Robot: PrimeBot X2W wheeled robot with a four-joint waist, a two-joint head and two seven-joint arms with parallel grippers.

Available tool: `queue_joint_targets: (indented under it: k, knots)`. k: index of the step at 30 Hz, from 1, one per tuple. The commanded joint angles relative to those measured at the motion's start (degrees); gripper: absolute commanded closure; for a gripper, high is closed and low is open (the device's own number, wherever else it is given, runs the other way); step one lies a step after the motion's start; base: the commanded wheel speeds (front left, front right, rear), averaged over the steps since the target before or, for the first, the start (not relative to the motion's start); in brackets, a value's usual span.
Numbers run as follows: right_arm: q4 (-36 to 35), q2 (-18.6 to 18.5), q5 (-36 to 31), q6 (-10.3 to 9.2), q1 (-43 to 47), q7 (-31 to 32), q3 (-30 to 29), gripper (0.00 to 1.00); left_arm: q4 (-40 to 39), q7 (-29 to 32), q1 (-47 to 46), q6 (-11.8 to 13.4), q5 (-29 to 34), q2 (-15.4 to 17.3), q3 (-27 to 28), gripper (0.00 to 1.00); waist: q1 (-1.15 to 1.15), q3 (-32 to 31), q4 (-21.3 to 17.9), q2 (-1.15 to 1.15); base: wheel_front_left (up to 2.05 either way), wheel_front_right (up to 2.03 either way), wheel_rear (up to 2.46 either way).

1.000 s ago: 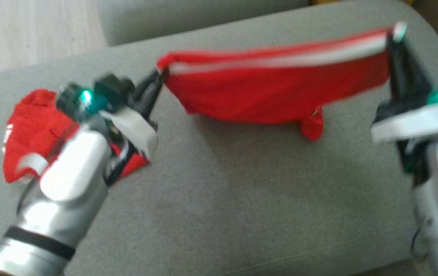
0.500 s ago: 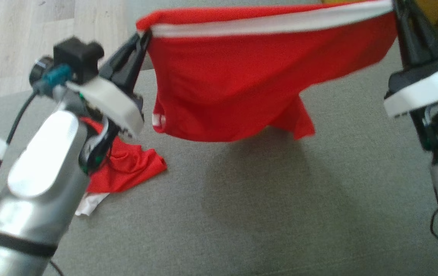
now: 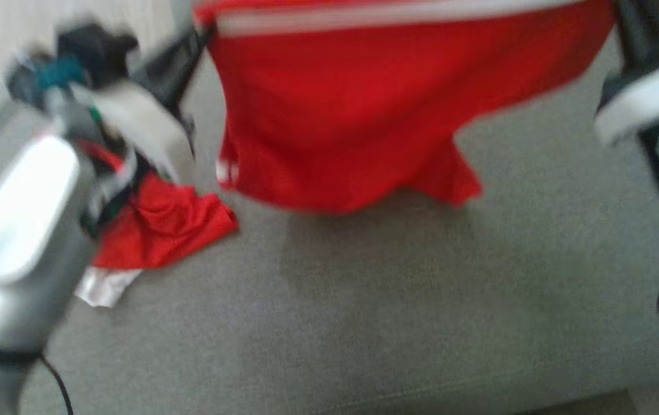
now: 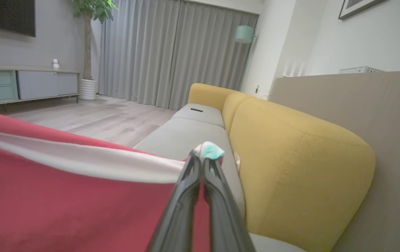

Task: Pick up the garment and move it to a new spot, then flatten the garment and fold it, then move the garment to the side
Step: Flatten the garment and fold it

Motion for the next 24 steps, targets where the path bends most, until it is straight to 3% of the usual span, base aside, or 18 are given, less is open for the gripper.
queue_joint_targets:
  k: [1,6,12,18,24]
  knots:
    - [1.62,-1.46,0.42,-0.05,-7.89,-0.60,0.78,1.00,0.51,0.28,-8.48,-0.57,0.70,2.66,3.54,1.00,-0.01,7.05,-1.02,0.00,0.00,0.00,0.00]
    - [14.87,-1.43,-1.69,-0.05,-25.39,-6.48,2.01,1.00,9.64,-1.77,-23.01,-2.08,3.56,2.11,3.60,1.00,-0.01,14.35,-1.99,0.00,0.00,0.00,0.00]
    - [29.76,-0.30,-7.70,-0.05,-42.91,-18.50,-1.48,1.00,21.14,-9.51,-38.65,-2.53,5.72,-1.84,4.47,1.00,-0.01,18.30,-1.97,0.00,0.00,0.00,0.00]
    - [39.23,1.71,-10.19,-0.05,-46.03,-23.15,-3.63,1.00,28.91,-15.81,-42.07,-2.94,6.08,-5.58,3.07,1.00,-0.01,19.12,-1.57,0.00,0.00,0.00,0.00]
    - [47.10,3.15,-8.89,-0.05,-38.68,-24.19,2.18,1.00,33.03,-18.23,-34.23,-3.41,5.02,-8.21,-0.74,1.00,-0.01,18.65,-1.19,0.00,0.00,0.00,0.00]
